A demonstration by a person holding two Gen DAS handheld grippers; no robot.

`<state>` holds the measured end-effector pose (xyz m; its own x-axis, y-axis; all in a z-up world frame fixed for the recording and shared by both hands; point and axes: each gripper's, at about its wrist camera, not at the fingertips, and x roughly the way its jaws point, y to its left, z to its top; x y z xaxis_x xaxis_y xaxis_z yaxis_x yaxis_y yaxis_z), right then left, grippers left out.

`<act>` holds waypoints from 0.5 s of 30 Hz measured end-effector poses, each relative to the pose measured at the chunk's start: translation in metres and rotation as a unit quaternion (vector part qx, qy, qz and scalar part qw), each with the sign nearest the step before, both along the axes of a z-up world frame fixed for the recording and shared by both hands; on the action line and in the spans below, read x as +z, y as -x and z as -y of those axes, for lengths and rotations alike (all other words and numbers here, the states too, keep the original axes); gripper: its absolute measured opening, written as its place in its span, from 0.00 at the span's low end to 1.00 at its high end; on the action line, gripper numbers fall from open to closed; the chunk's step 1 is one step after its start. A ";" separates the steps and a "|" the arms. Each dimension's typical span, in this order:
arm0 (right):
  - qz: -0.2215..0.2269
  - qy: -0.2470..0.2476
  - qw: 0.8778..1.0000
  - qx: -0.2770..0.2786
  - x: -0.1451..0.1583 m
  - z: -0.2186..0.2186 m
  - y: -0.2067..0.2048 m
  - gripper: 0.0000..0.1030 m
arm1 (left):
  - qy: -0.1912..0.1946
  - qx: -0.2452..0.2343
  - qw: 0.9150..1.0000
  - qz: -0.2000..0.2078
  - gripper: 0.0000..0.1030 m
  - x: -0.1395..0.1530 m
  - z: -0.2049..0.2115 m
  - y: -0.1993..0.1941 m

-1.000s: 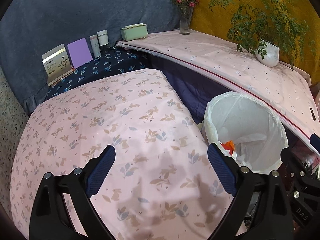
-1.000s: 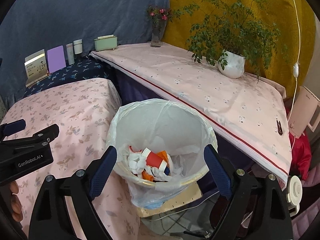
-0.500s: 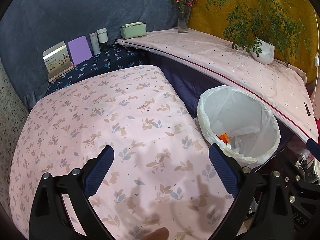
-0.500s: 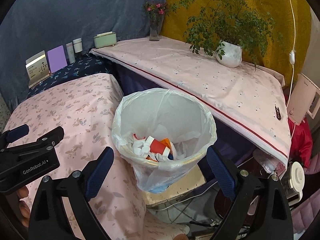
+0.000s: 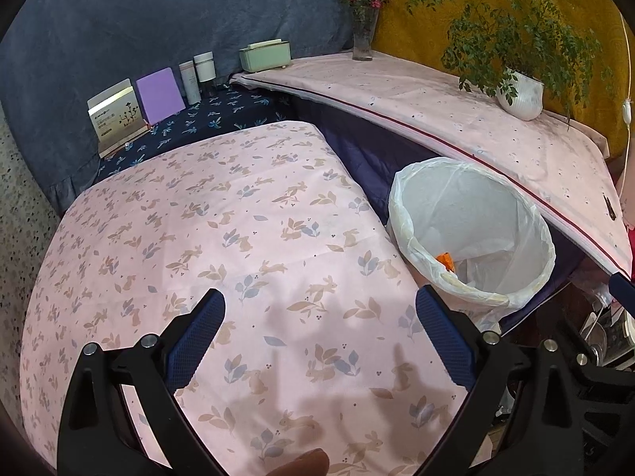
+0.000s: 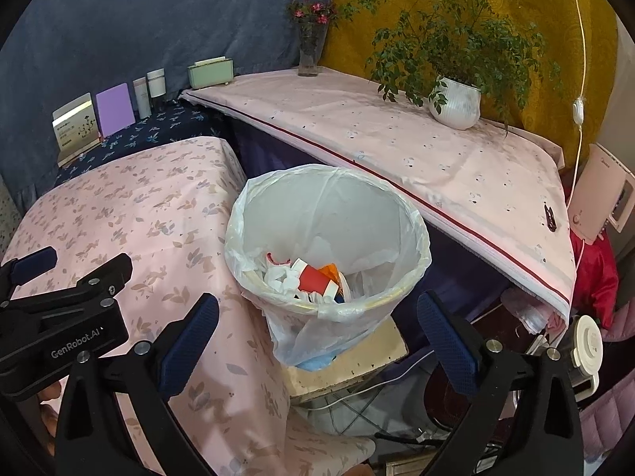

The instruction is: Collect trash

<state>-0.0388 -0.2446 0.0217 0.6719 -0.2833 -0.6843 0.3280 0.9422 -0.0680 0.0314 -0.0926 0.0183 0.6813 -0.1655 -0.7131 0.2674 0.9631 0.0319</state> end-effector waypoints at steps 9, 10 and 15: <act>0.004 -0.001 1.000 -0.005 0.002 0.000 0.003 0.93 | 0.003 0.001 1.000 0.002 0.90 0.002 -0.003 0.004; 0.004 0.000 1.000 -0.006 0.002 0.000 0.003 0.93 | 0.004 0.001 1.000 0.002 0.90 0.002 -0.003 0.004; 0.003 0.001 1.000 -0.007 0.003 -0.001 0.004 0.93 | 0.004 0.003 1.000 0.004 0.90 0.004 -0.004 0.004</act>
